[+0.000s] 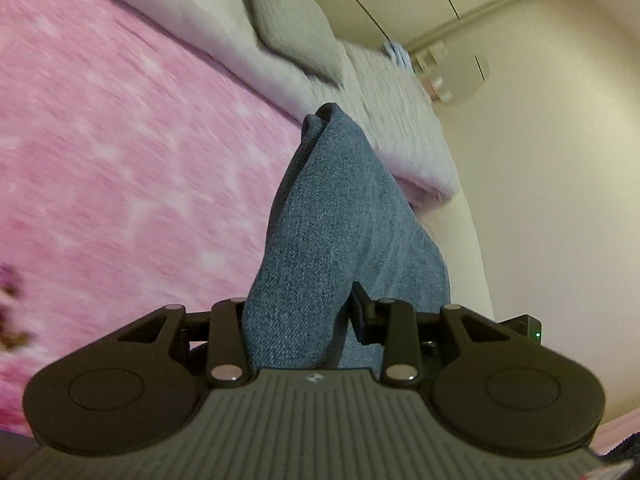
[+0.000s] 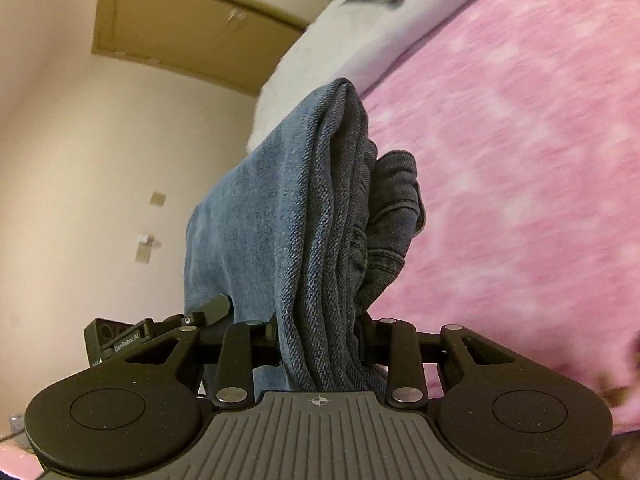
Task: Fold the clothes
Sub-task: 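Carry the jeans with both grippers over the stack of folded cloths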
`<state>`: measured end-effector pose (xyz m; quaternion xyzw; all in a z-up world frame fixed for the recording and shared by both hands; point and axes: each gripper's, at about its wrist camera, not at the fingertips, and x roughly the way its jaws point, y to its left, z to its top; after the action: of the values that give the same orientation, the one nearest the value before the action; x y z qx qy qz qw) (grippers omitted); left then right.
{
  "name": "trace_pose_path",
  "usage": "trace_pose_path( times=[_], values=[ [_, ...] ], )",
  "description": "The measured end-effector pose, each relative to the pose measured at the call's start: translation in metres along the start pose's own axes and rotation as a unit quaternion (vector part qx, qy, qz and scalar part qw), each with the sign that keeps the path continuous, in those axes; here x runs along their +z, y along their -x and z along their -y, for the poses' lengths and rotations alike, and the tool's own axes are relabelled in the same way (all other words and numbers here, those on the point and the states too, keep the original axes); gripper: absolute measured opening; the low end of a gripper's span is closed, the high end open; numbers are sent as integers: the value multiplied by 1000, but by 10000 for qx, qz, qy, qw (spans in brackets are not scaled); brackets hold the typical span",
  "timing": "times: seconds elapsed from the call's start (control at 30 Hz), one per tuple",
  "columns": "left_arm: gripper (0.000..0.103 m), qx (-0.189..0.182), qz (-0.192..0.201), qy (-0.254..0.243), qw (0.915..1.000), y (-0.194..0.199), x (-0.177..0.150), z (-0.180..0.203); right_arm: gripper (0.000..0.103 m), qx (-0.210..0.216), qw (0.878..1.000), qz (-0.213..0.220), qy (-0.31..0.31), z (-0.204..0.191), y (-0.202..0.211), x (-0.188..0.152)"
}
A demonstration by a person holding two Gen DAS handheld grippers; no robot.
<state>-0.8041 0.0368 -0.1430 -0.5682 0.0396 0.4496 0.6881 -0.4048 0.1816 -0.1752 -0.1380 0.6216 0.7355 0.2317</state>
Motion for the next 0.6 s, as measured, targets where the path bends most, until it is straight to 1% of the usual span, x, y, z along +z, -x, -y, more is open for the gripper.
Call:
trace_pose_path(
  times=[0.13,0.23,0.3,0.37,0.43,0.53,0.6],
  values=[
    [31,291,281,311,9987,59,11,-37,31,107,9990,-428,8,-37,-71,-12],
    [31,333,661,617,9953,97,10,-60,31,148,9960,-836,273,-63,-108,-10],
    [31,413,969,801,9912,117,8,-71,31,200,9925,-1089,521,-80,-133,-7],
    [31,547,1311,1005,9847,136,6,-82,31,289,9877,-1350,733,-92,-159,-7],
    [31,649,1535,1090,9800,152,7,-94,31,387,9823,-1593,902,-103,-186,-8],
    [31,790,1792,1246,9727,172,9,-106,31,528,9754,-1852,1073,-116,-220,-9],
    [31,890,1853,1319,9697,188,16,-114,31,524,9728,-1963,1113,-129,-240,-12]
  ],
)
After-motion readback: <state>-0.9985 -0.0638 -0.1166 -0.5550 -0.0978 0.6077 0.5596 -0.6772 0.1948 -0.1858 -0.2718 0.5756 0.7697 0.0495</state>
